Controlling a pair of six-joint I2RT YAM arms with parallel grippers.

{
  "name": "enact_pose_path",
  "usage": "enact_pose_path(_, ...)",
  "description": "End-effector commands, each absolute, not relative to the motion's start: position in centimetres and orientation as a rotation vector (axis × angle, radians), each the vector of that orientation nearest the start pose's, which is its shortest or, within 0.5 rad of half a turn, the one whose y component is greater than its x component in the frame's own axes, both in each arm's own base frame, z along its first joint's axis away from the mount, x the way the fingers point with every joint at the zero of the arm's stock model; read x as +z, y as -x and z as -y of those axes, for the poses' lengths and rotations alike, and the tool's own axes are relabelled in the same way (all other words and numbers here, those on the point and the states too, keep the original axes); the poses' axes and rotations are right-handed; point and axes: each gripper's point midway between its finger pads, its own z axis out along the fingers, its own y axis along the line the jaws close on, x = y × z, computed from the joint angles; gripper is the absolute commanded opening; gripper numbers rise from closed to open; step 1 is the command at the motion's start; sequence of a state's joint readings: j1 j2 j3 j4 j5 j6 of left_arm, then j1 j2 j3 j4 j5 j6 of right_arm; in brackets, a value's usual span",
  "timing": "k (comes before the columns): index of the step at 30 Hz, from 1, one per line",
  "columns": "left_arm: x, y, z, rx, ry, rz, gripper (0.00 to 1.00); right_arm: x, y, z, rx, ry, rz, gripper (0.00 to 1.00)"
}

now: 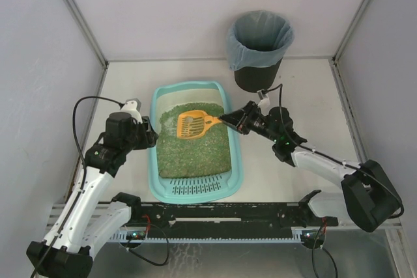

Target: Clean the litter box

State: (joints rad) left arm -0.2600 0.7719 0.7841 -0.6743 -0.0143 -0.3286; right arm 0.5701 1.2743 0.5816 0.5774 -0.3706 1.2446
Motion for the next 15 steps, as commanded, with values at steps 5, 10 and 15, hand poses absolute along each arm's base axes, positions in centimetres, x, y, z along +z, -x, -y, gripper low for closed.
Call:
enact_pose_path(5,17.6,-23.9,7.5,-0.302,0.070,-2.233,0.57,26.4,-28.0,-28.4,1.605,-0.284,-1.853,0.00)
enact_pose_path(10,17.5,-23.9,7.5,-0.302,0.068,-2.240,0.59,29.2,-29.9,-26.1,1.576,-0.356,-1.782,0.00)
enact_pose_path(15,17.5,-23.9,7.6,-0.306,0.067,-2.237,0.59,33.8,-32.3,-22.4,1.471,-0.431,-1.691,0.00)
